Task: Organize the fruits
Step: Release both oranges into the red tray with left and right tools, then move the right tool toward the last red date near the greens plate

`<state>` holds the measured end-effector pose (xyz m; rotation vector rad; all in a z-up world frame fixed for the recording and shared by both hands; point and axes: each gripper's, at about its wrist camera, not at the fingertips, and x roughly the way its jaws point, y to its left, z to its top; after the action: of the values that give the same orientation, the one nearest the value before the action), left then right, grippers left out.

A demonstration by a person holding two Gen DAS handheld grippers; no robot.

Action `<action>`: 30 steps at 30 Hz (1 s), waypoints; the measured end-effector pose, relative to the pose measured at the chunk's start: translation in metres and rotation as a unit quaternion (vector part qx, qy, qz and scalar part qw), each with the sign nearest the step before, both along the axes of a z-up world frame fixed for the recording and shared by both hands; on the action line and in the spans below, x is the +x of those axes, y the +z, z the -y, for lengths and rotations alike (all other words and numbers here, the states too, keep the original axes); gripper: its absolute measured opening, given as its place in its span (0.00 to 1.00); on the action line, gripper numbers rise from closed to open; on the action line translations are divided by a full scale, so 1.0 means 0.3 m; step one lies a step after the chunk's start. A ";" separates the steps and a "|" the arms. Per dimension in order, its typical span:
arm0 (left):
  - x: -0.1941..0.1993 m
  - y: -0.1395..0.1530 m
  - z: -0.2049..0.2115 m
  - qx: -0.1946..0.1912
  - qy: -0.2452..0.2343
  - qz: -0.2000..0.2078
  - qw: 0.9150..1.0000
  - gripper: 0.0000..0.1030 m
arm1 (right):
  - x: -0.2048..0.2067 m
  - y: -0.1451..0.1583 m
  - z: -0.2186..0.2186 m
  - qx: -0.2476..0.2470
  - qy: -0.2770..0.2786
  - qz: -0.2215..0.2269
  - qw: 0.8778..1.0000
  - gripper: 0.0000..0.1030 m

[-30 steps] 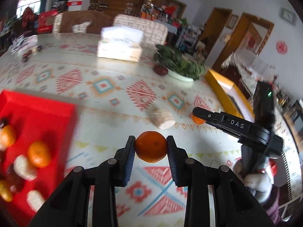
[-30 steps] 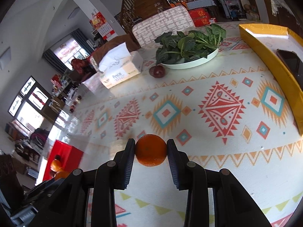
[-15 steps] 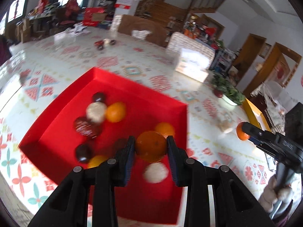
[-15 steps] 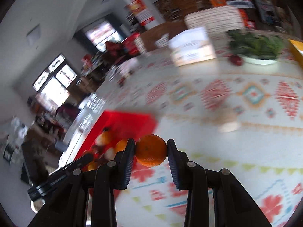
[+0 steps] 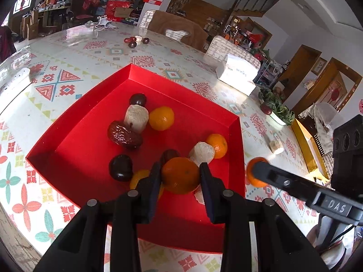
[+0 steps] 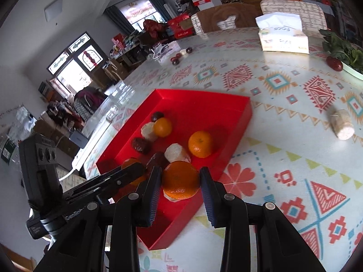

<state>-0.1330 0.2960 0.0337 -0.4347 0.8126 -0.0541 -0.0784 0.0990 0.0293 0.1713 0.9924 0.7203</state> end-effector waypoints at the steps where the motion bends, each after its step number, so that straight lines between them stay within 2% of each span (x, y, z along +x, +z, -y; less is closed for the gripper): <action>1: -0.002 0.002 -0.003 -0.004 0.000 0.002 1.000 0.39 | -0.002 -0.003 -0.009 -0.004 0.002 0.000 1.000 0.37; 3: -0.011 0.014 -0.016 -0.011 0.006 0.009 1.000 0.51 | -0.004 -0.008 -0.020 -0.008 0.004 0.001 1.000 0.37; 8: -0.036 0.048 -0.054 -0.026 0.025 0.026 0.999 0.61 | -0.016 -0.014 -0.036 -0.008 0.012 -0.003 1.000 0.38; 13: -0.051 0.067 -0.078 -0.030 0.042 0.036 0.998 0.63 | -0.027 -0.012 -0.039 -0.001 0.020 -0.010 1.000 0.38; 18: -0.058 0.080 -0.067 -0.026 0.043 0.039 0.998 0.64 | -0.033 0.001 -0.016 0.009 0.014 -0.007 1.000 0.46; 20: -0.059 0.085 -0.057 -0.022 0.042 0.041 0.998 0.68 | -0.033 0.010 0.003 0.012 0.008 -0.004 1.000 0.49; 23: -0.060 0.093 -0.044 -0.015 0.043 0.043 0.998 0.73 | -0.024 0.018 0.048 0.015 -0.008 -0.001 1.000 0.53; 30: -0.053 0.100 -0.005 -0.021 0.024 0.042 0.999 0.75 | 0.008 0.022 0.215 0.021 -0.060 0.000 0.998 0.55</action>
<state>-0.1488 0.2974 0.0635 -0.4890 0.7186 -0.0446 -0.0760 0.0346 0.0357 0.2653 0.9585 0.6323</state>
